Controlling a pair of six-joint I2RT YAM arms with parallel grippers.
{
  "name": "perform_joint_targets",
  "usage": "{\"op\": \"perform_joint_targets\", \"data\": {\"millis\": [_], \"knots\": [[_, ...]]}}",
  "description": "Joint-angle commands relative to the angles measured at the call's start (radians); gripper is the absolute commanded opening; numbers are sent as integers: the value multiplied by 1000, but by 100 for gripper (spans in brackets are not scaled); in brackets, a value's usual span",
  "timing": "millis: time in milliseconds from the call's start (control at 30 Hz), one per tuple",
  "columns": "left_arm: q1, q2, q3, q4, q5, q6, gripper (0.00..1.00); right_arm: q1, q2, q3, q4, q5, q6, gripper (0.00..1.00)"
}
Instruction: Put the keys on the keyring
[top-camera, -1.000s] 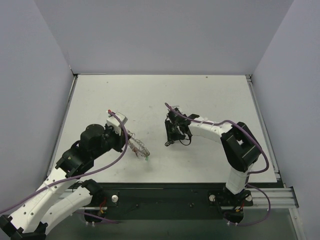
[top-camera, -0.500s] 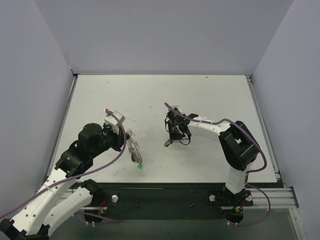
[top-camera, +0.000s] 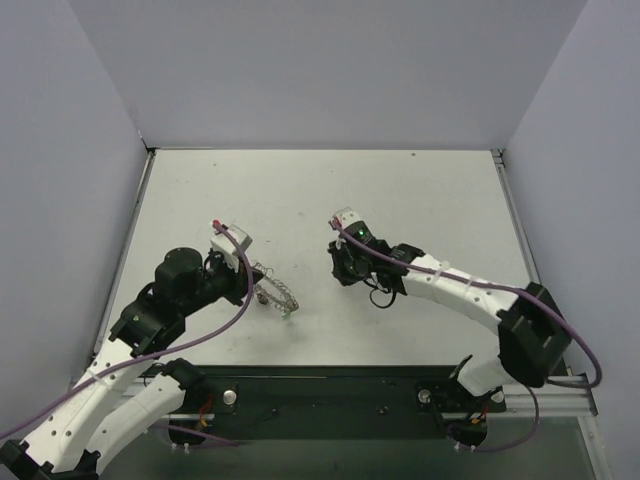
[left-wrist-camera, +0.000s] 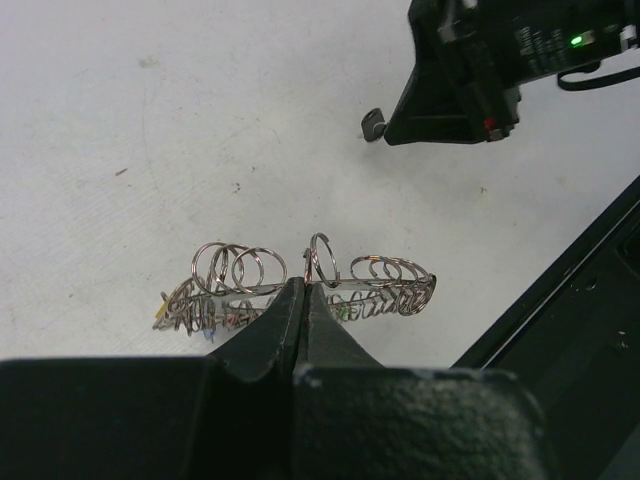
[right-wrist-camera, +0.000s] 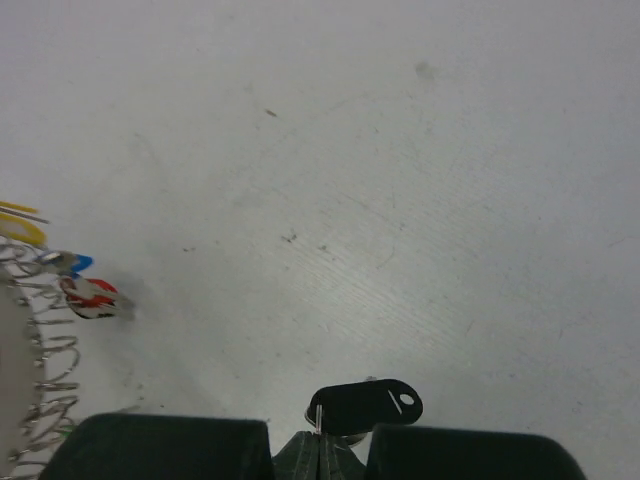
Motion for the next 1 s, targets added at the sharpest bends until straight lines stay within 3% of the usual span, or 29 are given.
{"op": "perform_joint_targets", "data": {"millis": [0, 133, 300, 533, 800, 967], "knots": [[8, -46, 0, 127, 91, 46, 0, 17, -212, -7, 50, -48, -86, 0], [8, -109, -36, 171, 169, 72, 0, 15, -346, -12, 47, -237, -157, 0], [8, -194, -101, 293, 321, 89, 0, 20, -401, 23, 3, -424, -252, 0], [8, -275, -192, 463, 513, 101, 0, 20, -446, 85, -89, -565, -337, 0], [5, -199, -71, 387, 602, 184, 0, 17, -493, 158, -144, -644, -364, 0], [-7, -85, 101, 155, 503, 276, 0, 15, -527, 152, -149, -579, -366, 0]]}}
